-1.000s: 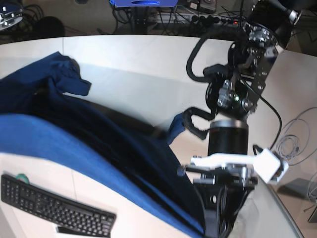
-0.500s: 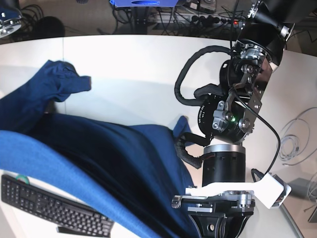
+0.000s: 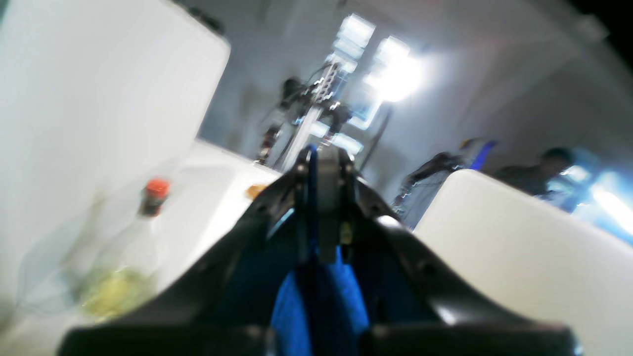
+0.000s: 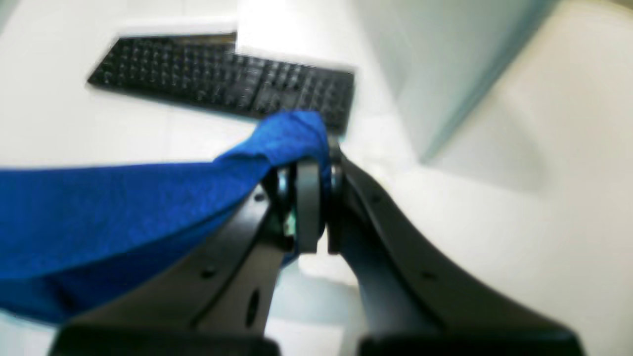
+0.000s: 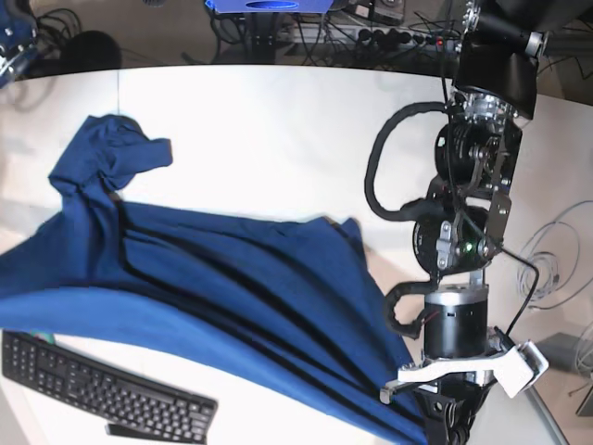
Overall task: Layout the t-shirt on the table in an organized manner, then fold the t-shirt properly
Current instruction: 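Lift the shirt edge with the left gripper and sweep it over the shirt, then release the shirt with both grippers and raise them clear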
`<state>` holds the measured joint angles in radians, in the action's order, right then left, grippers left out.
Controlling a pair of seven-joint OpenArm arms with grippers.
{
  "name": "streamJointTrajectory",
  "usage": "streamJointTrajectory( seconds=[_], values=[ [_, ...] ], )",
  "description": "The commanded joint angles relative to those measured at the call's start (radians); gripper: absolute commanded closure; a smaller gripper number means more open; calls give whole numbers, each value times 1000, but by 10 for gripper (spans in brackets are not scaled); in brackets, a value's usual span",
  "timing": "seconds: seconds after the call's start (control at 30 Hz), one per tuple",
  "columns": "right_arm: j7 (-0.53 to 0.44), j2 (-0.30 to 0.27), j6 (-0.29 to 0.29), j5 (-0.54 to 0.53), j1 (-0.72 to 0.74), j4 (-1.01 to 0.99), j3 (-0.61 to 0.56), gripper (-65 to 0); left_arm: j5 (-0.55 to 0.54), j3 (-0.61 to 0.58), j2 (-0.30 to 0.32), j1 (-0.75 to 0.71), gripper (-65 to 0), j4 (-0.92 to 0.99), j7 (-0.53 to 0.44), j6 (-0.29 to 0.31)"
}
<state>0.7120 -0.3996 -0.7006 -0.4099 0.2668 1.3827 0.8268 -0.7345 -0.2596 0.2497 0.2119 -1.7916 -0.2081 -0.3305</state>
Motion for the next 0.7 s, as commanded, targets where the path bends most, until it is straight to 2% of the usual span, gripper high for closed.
streamJointTrajectory(
  seconds=[0.0, 0.13, 0.37, 0.4, 0.47, 0.53, 0.6, 0.63, 0.67],
  values=[
    [-55, -38, 2, 4, 48, -24, -19, 0, 11, 10, 6, 33, 0, 14, -17, 8],
    [-165, -42, 2, 73, 177, -234, -128, 0, 25, 7, 12, 87, 0, 186, -20, 9],
    [-447, -40, 2, 222, 424, -644, -315, 0, 178, 15, -26, 212, 0, 450, -17, 9],
    [-509, -40, 9, 240, 460, -730, -332, -2, 194, 15, -36, 238, 0, 499, -17, 9],
    [-618, -40, 77, 277, 520, -872, -360, -17, 237, 9, -51, 286, 0, 600, -18, 9],
    [-690, -40, 158, 317, 566, -981, -392, -117, 267, 13, -77, 340, 0, 717, -17, 9],
    [-699, -40, 195, 337, 592, -1041, -433, -305, 283, 18, -109, 392, 0, 844, -21, 9],
    [-699, -40, 195, 339, 595, -1049, -453, -407, 281, 19, -118, 415, -26, 898, -23, 9],
    [-699, -40, 195, 339, 593, -1049, -469, -519, 281, 19, -125, 442, -155, 953, -23, 9]
  ],
)
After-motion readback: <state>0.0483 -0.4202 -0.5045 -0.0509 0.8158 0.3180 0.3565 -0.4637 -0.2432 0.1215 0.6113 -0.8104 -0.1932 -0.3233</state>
